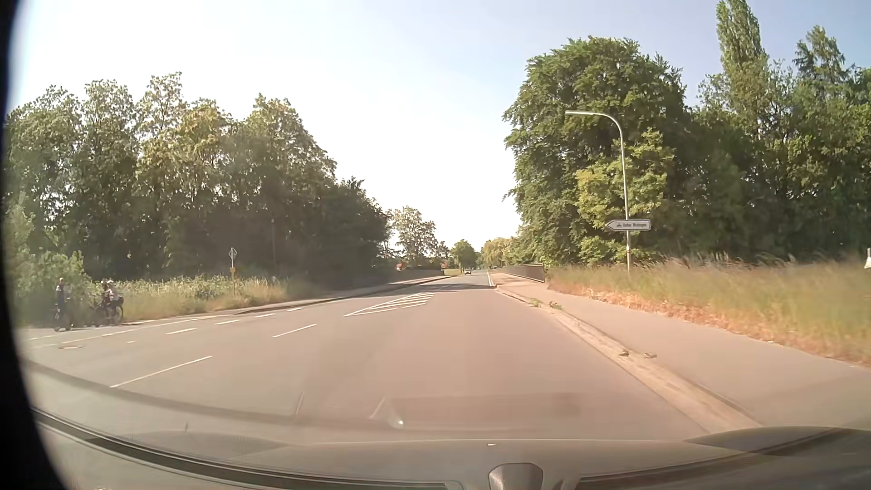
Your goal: Follow the waypoints while adhering to traffic rules and regulations
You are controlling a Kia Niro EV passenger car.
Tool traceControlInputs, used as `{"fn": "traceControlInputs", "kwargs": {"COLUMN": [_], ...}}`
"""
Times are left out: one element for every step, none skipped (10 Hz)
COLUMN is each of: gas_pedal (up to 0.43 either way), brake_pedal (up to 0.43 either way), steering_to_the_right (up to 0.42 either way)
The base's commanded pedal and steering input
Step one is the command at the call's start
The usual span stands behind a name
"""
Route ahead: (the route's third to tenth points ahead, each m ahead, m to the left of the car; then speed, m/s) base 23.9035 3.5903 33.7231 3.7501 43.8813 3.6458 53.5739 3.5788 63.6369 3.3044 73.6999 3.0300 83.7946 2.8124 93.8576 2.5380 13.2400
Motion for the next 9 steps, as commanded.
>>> {"fn": "traceControlInputs", "kwargs": {"gas_pedal": [0.0,0.0,0.0,0.0,0.0,0.0,0.0,0.0,0.0], "brake_pedal": [0.006,0.006,0.006,0.006,0.006,0.006,0.006,0.006,0.006], "steering_to_the_right": [-0.003,-0.003,-0.004,-0.006,-0.006,-0.006,-0.006,-0.006,-0.006]}}
